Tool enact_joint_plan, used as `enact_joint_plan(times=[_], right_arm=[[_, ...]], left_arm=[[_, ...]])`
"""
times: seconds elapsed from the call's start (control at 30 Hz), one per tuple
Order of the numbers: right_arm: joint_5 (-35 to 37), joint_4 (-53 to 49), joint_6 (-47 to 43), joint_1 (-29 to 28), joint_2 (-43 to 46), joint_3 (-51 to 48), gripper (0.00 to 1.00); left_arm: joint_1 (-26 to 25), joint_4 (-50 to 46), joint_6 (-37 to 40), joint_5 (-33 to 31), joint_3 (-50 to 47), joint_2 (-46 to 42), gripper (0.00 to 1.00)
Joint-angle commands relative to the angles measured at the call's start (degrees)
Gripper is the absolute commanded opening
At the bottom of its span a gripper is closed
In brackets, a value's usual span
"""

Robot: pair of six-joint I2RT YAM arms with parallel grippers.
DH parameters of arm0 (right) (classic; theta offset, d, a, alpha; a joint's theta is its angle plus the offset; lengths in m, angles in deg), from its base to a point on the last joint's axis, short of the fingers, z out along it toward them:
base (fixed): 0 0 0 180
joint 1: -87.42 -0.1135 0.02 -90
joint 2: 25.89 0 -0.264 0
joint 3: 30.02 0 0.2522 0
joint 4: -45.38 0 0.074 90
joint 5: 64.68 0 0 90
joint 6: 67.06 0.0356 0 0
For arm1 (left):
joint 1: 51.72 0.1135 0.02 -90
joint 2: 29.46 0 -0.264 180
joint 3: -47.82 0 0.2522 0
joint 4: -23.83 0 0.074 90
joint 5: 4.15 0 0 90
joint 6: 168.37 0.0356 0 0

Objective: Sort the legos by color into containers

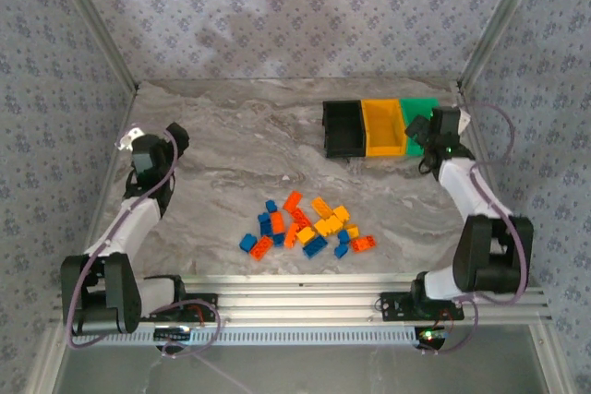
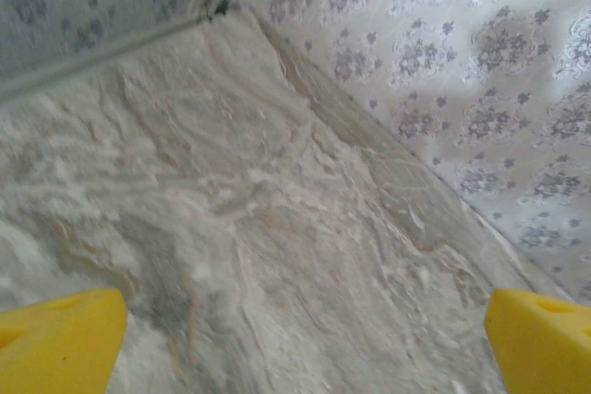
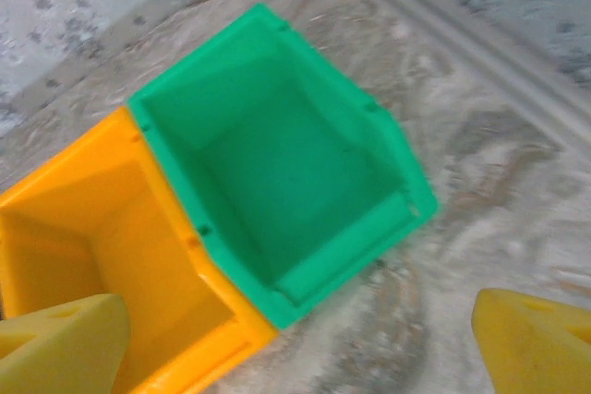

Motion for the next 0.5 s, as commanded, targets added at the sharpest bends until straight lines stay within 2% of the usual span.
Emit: enact_joint_plan(times=[0.0,0.13,0.23,0.47], right_arm=[[-7.78,-9.94,-4.6,0.08,-7.09,8.56,0.97],[-10.3,-13.32,-6.92,0.0,-15.28,16.8,0.96],[-9.35,-16.03,-7.33,-0.06,-20.73,21.79,0.92],[-9.0,-18.93,-9.8,-0.42,-28.96,30.01,0.81]], left_arm=[[0.28,-2.78,-10.3,8.74,0.77,-0.75,1.0],[0.26,-4.01,-13.03,17.08,1.84,-0.04,1.0],[0.12,-2.07,-13.98,21.68,0.22,-1.24,1.0],[-1.52,-5.15,-13.9,22.77,-3.55,-8.3,0.97]])
